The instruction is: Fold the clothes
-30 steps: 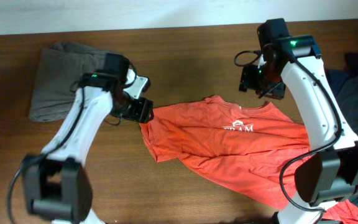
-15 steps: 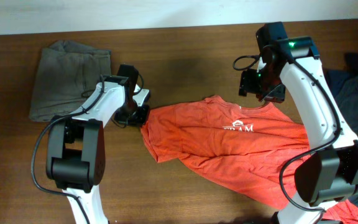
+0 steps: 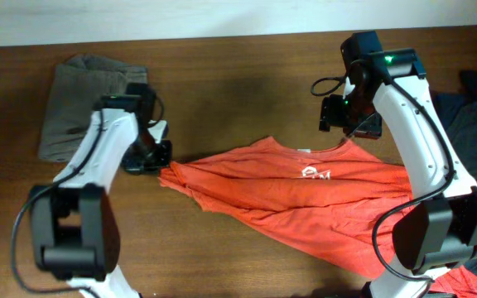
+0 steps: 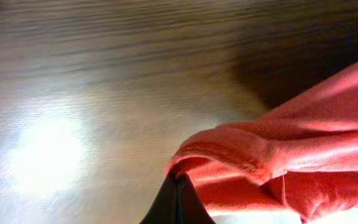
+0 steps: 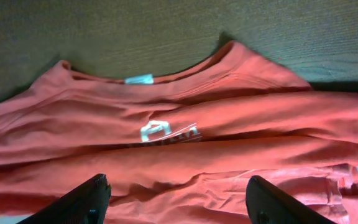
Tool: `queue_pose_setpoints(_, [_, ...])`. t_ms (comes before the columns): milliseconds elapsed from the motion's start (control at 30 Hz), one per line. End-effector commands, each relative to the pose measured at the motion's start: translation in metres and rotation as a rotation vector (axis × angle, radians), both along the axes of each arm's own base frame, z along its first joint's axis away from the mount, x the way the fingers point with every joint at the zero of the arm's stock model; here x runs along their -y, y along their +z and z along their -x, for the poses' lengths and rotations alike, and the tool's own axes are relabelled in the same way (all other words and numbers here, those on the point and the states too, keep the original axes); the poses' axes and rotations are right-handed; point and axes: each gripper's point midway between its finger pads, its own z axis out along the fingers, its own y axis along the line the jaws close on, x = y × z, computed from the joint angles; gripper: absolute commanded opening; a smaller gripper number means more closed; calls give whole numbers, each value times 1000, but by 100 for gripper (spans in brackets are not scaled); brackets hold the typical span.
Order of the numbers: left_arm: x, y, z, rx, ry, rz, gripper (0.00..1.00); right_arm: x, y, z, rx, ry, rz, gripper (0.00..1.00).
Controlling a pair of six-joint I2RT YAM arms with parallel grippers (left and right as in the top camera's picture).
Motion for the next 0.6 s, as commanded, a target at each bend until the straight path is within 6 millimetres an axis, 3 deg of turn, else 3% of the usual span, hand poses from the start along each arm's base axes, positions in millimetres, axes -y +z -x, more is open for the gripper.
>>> queue_pose_setpoints(0, [-34, 33, -4, 99, 93, -46, 1, 5, 0, 4, -8, 1, 22, 77])
queue_pose_setpoints(67, [-55, 45, -4, 132, 150, -70, 1, 4, 0, 4, -9, 3, 22, 78])
queue_pose_setpoints(200, [-81, 49, -1, 140, 247, -65, 1, 5, -3, 8, -25, 4, 24, 78])
queue_pose_setpoints(567, [-85, 49, -1, 140, 285, -20, 1, 7, -43, 29, -123, 8, 34, 78])
